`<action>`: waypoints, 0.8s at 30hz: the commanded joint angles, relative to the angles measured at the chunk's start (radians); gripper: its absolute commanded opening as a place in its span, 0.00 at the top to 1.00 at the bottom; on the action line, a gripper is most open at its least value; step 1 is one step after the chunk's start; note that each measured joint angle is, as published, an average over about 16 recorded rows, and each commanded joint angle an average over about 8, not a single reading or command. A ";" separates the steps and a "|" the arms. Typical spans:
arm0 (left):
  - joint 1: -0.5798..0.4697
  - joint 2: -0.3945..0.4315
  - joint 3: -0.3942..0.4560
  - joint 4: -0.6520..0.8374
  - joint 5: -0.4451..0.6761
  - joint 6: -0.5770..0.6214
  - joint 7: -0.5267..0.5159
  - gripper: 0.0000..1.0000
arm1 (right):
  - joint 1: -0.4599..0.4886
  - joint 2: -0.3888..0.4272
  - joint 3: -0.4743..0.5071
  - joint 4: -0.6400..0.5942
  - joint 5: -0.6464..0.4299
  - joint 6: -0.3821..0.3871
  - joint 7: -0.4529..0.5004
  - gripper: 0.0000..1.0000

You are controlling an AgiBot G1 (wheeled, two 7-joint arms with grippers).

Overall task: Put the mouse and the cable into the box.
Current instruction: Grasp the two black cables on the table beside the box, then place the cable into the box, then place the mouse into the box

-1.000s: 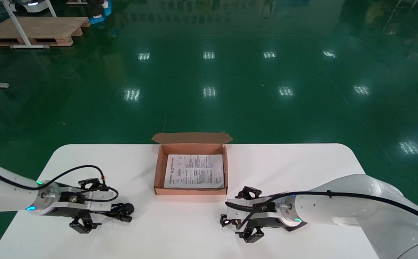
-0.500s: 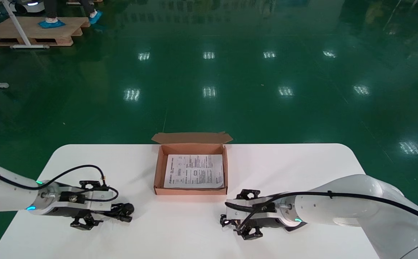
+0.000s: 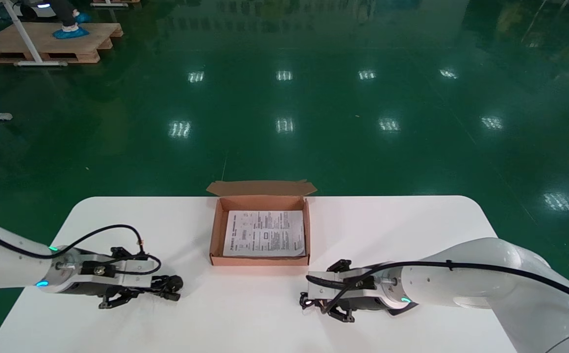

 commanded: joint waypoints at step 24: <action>0.001 0.000 0.000 0.000 0.000 0.000 0.000 1.00 | -0.001 0.001 0.000 0.002 0.001 -0.001 0.000 1.00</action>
